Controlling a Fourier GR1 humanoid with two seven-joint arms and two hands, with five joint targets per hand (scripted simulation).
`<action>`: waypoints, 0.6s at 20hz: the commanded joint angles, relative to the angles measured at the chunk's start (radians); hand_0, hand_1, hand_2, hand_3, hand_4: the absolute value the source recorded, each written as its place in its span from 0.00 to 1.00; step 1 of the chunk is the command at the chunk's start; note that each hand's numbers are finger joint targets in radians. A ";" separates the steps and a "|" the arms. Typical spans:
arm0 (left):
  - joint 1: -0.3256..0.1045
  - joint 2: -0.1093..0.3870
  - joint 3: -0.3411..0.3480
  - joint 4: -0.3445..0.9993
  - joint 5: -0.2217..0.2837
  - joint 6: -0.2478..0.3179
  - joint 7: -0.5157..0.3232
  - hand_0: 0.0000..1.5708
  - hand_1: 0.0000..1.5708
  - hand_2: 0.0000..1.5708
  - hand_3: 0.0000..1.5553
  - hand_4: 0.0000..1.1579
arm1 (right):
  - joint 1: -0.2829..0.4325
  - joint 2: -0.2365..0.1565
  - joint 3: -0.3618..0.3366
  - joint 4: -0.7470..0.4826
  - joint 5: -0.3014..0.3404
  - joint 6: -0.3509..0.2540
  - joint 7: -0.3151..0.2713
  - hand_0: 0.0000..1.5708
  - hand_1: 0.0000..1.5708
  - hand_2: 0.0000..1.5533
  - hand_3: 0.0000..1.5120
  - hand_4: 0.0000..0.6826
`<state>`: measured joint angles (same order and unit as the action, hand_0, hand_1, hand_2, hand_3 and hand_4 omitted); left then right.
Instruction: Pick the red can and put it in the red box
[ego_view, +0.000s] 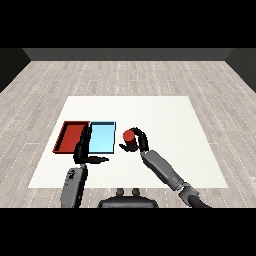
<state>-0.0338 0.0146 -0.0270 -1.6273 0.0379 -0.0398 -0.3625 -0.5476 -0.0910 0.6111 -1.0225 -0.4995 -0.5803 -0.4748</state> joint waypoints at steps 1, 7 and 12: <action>-0.051 -0.004 -0.010 0.017 -0.003 0.004 0.058 0.00 0.00 0.00 0.00 0.00 | 0.042 -0.033 0.009 -0.190 0.072 -0.042 0.093 0.93 0.93 0.93 0.92 0.97; -0.030 -0.014 -0.143 0.022 0.003 0.081 0.106 0.00 0.00 0.00 0.00 0.00 | 0.059 -0.022 -0.065 -0.232 0.150 0.010 0.135 0.93 0.93 0.92 0.92 0.96; -0.057 -0.014 -0.205 0.018 -0.003 0.141 0.142 0.00 0.00 0.00 0.00 0.00 | 0.083 0.024 -0.132 -0.225 0.220 0.053 0.149 0.92 0.92 0.92 0.92 0.96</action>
<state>-0.0675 0.0011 -0.1710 -1.6095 0.0407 0.0468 -0.2576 -0.4838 -0.0839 0.5283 -1.2360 -0.3248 -0.5621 -0.3390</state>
